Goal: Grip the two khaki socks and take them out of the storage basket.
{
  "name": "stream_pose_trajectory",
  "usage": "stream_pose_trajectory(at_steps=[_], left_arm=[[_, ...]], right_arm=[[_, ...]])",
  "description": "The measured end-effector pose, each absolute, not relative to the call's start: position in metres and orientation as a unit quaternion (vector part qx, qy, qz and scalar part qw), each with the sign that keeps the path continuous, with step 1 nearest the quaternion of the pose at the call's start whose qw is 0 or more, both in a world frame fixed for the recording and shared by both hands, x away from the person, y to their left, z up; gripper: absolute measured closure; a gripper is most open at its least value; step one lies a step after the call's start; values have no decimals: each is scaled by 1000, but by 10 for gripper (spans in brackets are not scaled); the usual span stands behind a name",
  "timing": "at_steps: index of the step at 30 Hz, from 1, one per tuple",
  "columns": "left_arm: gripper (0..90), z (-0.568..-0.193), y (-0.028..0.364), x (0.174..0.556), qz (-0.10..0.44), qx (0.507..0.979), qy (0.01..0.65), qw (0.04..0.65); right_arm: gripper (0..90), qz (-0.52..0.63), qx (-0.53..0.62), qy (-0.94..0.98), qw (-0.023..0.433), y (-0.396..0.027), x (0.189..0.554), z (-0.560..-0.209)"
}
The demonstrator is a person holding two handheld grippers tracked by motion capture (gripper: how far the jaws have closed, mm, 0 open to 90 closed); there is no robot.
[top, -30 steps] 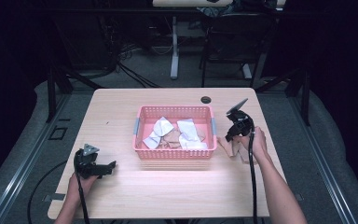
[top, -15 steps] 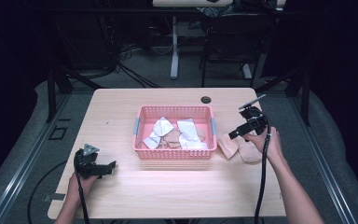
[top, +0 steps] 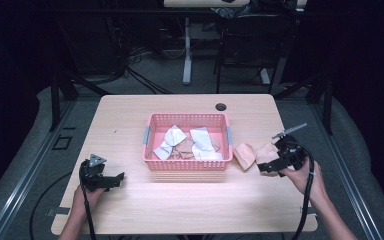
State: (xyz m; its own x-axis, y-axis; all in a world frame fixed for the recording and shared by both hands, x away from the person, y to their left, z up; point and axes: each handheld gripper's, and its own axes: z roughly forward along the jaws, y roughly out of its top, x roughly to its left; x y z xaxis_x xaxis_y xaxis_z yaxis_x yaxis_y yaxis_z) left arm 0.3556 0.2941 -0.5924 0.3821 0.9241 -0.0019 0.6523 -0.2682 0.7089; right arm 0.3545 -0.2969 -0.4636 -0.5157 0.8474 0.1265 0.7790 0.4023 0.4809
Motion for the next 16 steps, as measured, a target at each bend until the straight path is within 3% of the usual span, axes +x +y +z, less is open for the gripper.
stream_pose_trajectory(at_steps=[7,16], left_arm=[[0,-592,294,356,212,768,513,319],[0,-592,294,356,213,767,514,320]], right_arm=[[33,226,503,832,55,-309,332,-494],[59,192,512,837,29,-316,337,-511]])
